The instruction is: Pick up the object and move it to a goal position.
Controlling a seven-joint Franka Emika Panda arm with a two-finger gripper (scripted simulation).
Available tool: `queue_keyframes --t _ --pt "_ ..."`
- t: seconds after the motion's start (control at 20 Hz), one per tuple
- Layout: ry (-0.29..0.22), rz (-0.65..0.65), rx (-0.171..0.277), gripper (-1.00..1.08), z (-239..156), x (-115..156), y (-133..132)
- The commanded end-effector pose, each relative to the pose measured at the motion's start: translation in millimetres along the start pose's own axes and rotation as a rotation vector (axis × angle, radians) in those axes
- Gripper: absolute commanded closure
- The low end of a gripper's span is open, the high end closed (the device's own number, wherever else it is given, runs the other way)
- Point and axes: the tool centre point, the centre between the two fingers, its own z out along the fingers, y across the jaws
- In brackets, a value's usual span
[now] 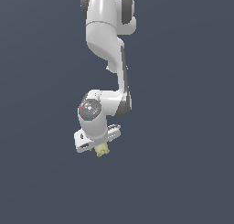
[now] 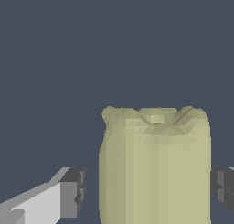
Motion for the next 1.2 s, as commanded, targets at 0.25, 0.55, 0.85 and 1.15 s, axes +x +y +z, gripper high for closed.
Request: queue_keyframes --t 0.25,0.55,0.85,1.15 --pt "0.002 0.0 -0.001 1.08 1.0 1.7 0.9" --pt "0.002 0.0 -0.001 1.08 1.0 1.7 0.9" --pt "0.002 0.0 -0.001 1.08 -1.5 -0.1 0.6" --pt "0.002 0.0 -0.001 1.08 -14.8 -8.9 -1.0"
